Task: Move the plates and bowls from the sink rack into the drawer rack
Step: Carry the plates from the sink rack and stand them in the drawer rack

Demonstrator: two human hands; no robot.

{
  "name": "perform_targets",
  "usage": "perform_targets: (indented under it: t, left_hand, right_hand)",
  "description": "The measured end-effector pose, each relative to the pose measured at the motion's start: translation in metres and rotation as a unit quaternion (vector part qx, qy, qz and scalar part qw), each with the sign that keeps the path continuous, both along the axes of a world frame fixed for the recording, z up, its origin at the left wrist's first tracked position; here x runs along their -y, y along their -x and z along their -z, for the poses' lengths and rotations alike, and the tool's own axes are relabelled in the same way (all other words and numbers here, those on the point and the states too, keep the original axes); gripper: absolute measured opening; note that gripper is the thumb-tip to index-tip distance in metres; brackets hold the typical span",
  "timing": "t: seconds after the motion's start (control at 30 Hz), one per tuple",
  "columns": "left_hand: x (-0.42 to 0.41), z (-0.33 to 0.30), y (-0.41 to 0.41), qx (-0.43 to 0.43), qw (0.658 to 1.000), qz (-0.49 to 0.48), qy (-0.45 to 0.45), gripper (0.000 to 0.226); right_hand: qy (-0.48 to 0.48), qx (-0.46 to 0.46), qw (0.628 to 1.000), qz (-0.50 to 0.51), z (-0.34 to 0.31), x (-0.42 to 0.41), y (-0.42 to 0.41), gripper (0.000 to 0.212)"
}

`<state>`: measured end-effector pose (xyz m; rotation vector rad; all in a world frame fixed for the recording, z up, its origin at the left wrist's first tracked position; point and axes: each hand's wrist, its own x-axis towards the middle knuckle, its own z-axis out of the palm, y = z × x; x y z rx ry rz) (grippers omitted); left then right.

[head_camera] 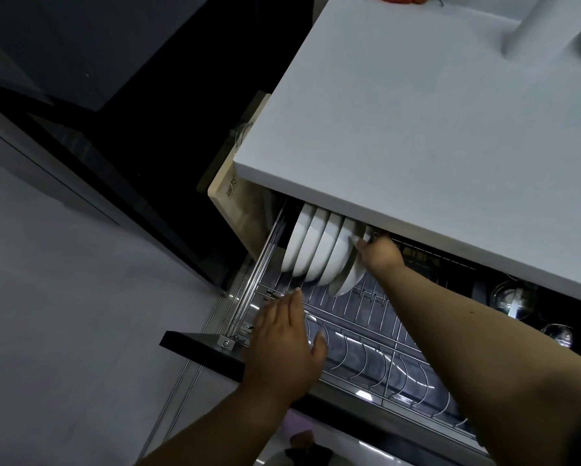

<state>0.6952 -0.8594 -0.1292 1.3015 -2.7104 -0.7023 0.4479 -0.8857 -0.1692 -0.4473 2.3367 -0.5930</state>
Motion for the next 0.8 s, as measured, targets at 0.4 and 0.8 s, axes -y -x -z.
perform_targets:
  t: [0.4,0.8]
  left_hand:
    - [0.0,0.0,0.0,-0.016,1.0,-0.003,-0.002,0.069]
    - [-0.001,0.001,-0.001,-0.035,0.999,-0.006,0.016,0.066]
  right_hand:
    - [-0.041,-0.029,0.998,-0.04,0.007,0.014,-0.002,0.055]
    - [-0.033,-0.017,0.999,-0.021,0.005,0.008,-0.004,0.064]
